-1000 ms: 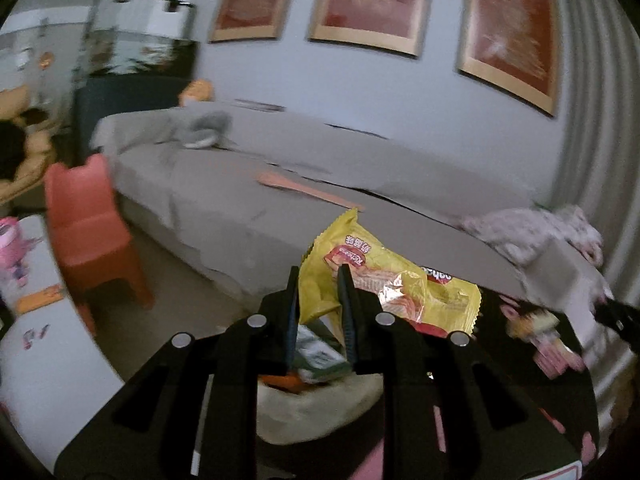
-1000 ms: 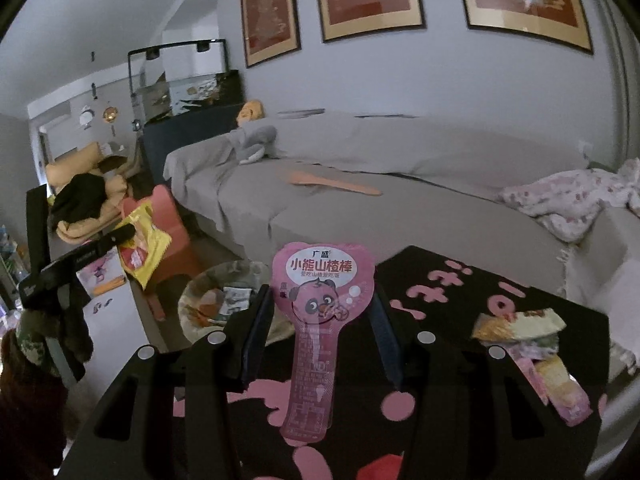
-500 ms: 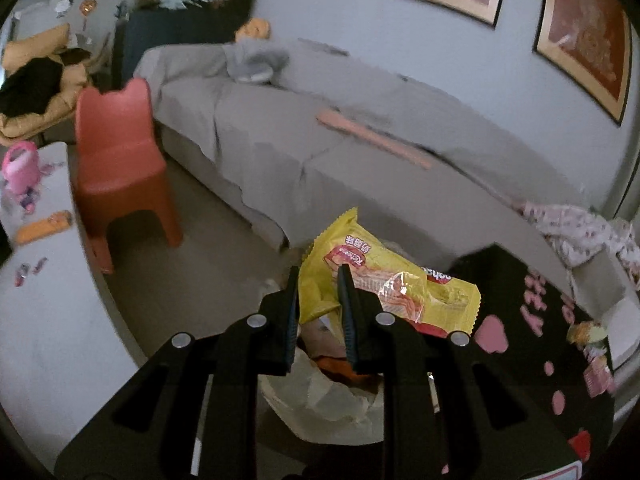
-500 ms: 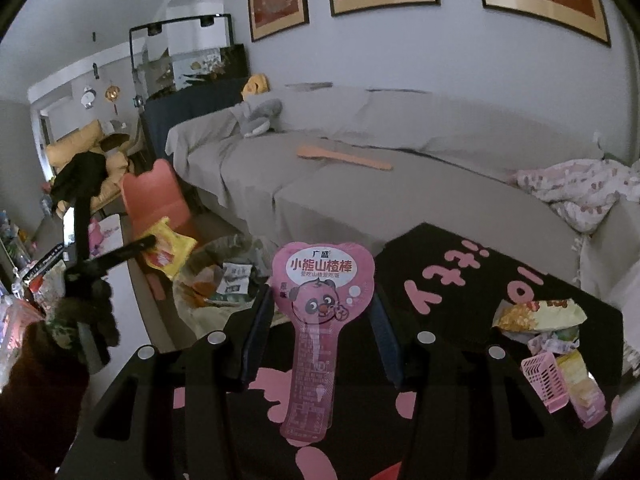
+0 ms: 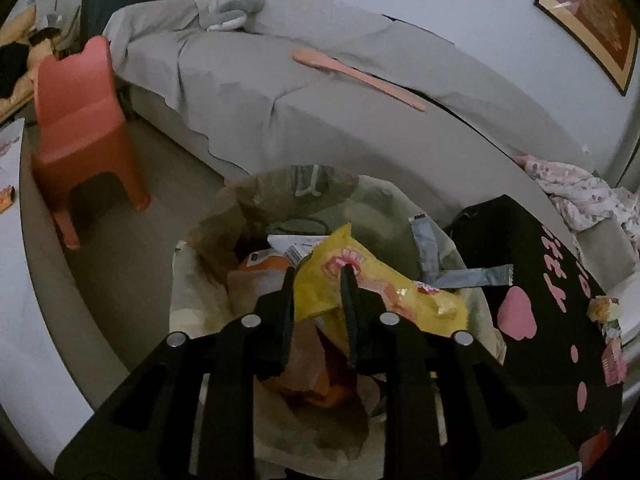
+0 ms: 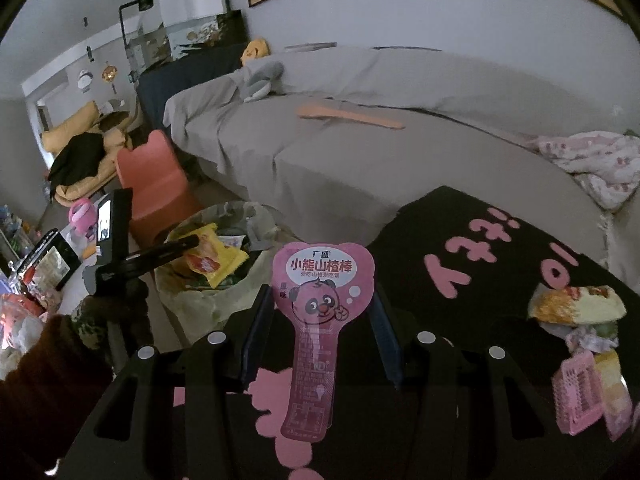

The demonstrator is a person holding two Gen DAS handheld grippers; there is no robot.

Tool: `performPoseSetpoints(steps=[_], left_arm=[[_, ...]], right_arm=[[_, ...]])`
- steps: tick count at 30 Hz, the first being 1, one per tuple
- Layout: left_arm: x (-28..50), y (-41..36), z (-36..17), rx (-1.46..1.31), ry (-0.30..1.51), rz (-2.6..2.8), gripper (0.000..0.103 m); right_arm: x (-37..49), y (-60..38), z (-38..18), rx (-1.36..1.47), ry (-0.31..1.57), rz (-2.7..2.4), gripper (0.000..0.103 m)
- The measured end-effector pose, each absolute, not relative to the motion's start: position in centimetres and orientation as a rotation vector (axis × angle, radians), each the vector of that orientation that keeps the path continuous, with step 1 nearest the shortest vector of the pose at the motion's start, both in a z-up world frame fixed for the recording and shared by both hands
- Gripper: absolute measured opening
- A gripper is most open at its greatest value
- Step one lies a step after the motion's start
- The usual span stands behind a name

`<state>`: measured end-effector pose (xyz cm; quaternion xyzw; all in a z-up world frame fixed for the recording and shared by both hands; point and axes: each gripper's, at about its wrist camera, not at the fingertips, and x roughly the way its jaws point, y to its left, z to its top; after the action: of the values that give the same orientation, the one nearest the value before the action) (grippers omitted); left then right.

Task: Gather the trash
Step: 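Carry the yellow packet and pink candy stick to the trash bag and release both, then grasp the long cream snack bag with the left gripper while the right gripper returns to the table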

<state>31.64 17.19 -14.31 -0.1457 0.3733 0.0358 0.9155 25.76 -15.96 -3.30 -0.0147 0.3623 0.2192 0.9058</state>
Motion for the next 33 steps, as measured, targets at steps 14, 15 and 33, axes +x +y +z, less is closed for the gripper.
performPoseSetpoints(steps=[14, 15, 33], left_arm=[[21.9, 21.2, -9.0, -0.439, 0.552, 0.223, 0.053], [21.4, 21.3, -8.9, -0.446, 0.548, 0.228, 0.053], [19.2, 23.2, -9.3, -0.514, 0.543, 0.225, 0.054]], right_arm=[[31.9, -5.1, -3.6, -0.04, 0.749, 0.66, 0.046], [32.5, -3.8, -4.1, -0.048, 0.759, 0.671, 0.046], [37.5, 5.3, -8.9, -0.138, 0.82, 0.716, 0.07]])
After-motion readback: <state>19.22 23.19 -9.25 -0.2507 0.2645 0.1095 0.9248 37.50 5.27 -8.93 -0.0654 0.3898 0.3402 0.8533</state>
